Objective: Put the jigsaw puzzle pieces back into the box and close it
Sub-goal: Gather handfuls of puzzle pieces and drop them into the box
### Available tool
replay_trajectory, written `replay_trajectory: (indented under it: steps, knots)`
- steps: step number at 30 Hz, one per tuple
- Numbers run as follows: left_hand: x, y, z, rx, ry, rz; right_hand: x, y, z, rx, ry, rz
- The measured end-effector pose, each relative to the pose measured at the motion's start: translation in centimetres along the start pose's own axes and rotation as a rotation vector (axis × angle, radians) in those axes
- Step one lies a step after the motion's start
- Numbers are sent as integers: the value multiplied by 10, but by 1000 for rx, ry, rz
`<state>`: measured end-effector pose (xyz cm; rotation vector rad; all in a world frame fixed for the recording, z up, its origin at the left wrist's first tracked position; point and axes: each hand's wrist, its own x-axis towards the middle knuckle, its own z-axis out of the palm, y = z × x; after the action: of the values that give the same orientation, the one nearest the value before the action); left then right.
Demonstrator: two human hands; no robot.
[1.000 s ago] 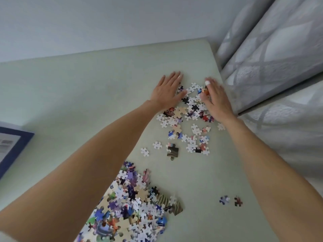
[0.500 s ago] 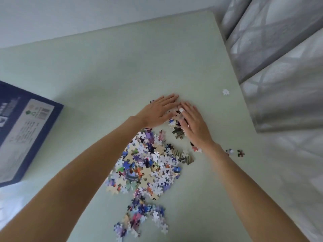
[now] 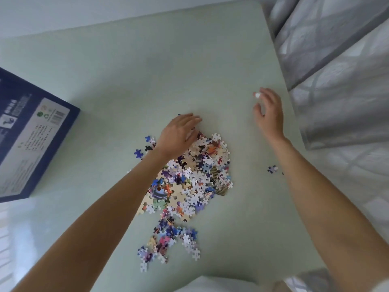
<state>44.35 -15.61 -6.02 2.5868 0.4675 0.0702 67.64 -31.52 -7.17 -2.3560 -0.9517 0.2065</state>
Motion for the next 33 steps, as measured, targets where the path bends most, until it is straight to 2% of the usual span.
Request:
replay_trajectory:
  steps: [3, 5, 9, 14, 17, 21, 25, 33]
  knots:
    - [-6, -8, 6, 148, -89, -199, 6, 23, 3, -64, -86, 95]
    - [-16, -9, 8, 188, -160, -255, -8, 21, 7, -63, -124, 103]
    - [-35, 0, 9, 154, -183, -241, -69, -19, 21, 29, -148, 72]
    - [-54, 18, 5, 139, -194, -206, -156, -86, 43, 159, -261, 20]
    - [-66, 26, 8, 182, -206, -196, -172, -82, 25, 165, -185, 25]
    - [-86, 38, 8, 124, -98, -154, -172, -23, -11, 63, 9, 237]
    - [-124, 44, 6, -9, 24, -170, -181, 1, -11, -42, -60, 404]
    - [-233, 36, -10, -70, 184, -354, -255, -115, 48, 204, -316, 172]
